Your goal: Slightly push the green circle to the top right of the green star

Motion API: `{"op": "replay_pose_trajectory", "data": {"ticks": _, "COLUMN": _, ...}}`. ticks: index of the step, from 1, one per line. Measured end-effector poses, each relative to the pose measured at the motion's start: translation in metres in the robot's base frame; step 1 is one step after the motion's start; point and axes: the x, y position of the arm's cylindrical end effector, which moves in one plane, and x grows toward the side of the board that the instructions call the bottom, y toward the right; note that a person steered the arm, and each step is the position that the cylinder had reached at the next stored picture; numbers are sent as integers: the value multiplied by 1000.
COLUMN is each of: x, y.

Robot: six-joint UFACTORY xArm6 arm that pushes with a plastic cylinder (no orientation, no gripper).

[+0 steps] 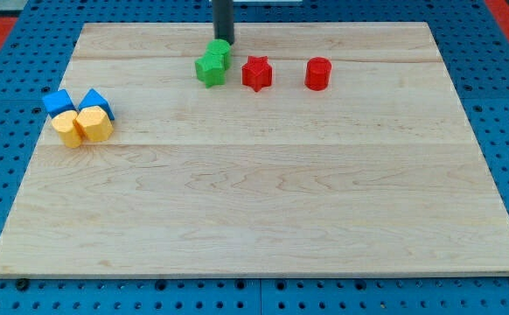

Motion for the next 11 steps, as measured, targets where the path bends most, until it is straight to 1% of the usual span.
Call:
{"op": "replay_pose_trajectory", "data": {"ticks": 2, "x": 2, "y": -90}}
{"op": "replay_pose_trajectory", "data": {"ticks": 3, "x": 1, "y": -98}}
{"op": "replay_pose_trajectory", "data": {"ticks": 4, "x": -13, "y": -50}}
{"op": "replay_pose_trajectory", "data": {"ticks": 5, "x": -5, "y": 13}}
{"op": "replay_pose_trajectory", "data": {"ticks": 6, "x": 18, "y": -2}}
{"op": "replay_pose_trajectory", "data": {"ticks": 7, "x": 20, "y": -60}}
{"op": "replay_pose_trajectory", "data": {"ticks": 8, "x": 21, "y": -95}}
{"op": "replay_pose_trajectory", "data": {"ticks": 9, "x": 34, "y": -105}}
{"op": "replay_pose_trajectory", "data": {"ticks": 10, "x": 60, "y": -136}}
{"op": "replay_pose_trajectory", "data": {"ticks": 11, "x": 81, "y": -135}}
